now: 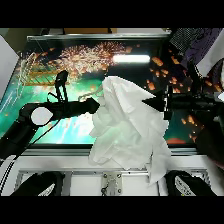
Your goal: Fold the clothes and pants, and hang the long-sleeved shirts on hangers.
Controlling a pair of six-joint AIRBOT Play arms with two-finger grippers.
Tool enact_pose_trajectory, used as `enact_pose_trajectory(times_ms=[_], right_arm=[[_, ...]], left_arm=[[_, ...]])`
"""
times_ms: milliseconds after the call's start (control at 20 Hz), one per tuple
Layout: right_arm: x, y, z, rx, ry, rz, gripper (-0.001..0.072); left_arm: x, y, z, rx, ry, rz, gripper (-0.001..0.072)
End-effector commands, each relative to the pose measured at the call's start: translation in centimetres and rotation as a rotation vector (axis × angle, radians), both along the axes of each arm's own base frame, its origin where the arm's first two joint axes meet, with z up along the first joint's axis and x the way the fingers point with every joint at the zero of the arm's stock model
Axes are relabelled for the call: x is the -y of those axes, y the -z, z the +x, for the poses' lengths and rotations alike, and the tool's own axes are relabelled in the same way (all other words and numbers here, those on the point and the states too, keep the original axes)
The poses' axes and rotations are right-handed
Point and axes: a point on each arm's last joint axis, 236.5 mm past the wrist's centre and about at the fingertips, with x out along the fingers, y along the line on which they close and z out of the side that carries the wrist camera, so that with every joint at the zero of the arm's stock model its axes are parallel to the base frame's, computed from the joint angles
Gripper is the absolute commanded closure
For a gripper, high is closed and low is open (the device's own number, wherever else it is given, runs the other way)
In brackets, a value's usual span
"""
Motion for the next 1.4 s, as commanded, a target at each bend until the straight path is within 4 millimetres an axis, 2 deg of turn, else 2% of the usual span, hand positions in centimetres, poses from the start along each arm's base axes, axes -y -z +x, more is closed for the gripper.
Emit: enact_pose_trajectory(times_ms=[0, 250, 400, 600, 700, 800, 950, 1050, 1150, 1350], right_arm=[[0.0, 0.0, -0.1, 0.001, -0.002, 0.000, 0.0703], [-0.1, 0.0, -0.1, 0.000, -0.004, 0.001, 0.0703], [0.0, 0.0, -0.1, 0.000, -0.004, 0.000, 0.0703], [0.0, 0.0, -0.1, 0.000, -0.004, 0.000, 0.0703], [0.0, 0.0, -0.1, 0.000, -0.004, 0.000, 0.0703], [-0.1, -0.1, -0.1, 0.001, -0.004, 0.000, 0.0703], [-0.1, -0.2, -0.2, 0.004, -0.004, 0.001, 0.0704], [0.1, -0.6, -0.1, -0.038, 0.034, 0.017, 0.0704], [1.0, -1.6, 0.1, -0.043, 0.089, 0.028, 0.0705], [3.2, -3.9, -0.3, -0.029, 0.193, 0.046, 0.0706]], left_arm=[[-0.2, 1.9, -0.9, -0.093, 0.008, 0.026, 0.0135], [1.4, 3.8, 1.4, -0.136, -0.062, -0.050, 0.0135], [1.5, 5.6, 1.0, -0.198, -0.054, -0.030, 0.0135], [2.0, 6.7, 1.1, -0.234, -0.061, -0.040, 0.0136], [2.1, 6.9, 1.8, -0.221, -0.075, -0.047, 0.0227], [2.2, 6.7, 2.7, -0.192, -0.096, -0.064, 0.0229], [2.1, 5.8, 4.1, -0.132, -0.121, -0.085, 0.0668], [1.7, 5.8, 4.3, -0.117, -0.116, -0.069, 0.0691], [-0.3, 5.5, 4.4, -0.110, -0.131, -0.032, 0.0691], [-4.6, 3.5, 4.9, -0.079, -0.202, -0.016, 0.0692]])
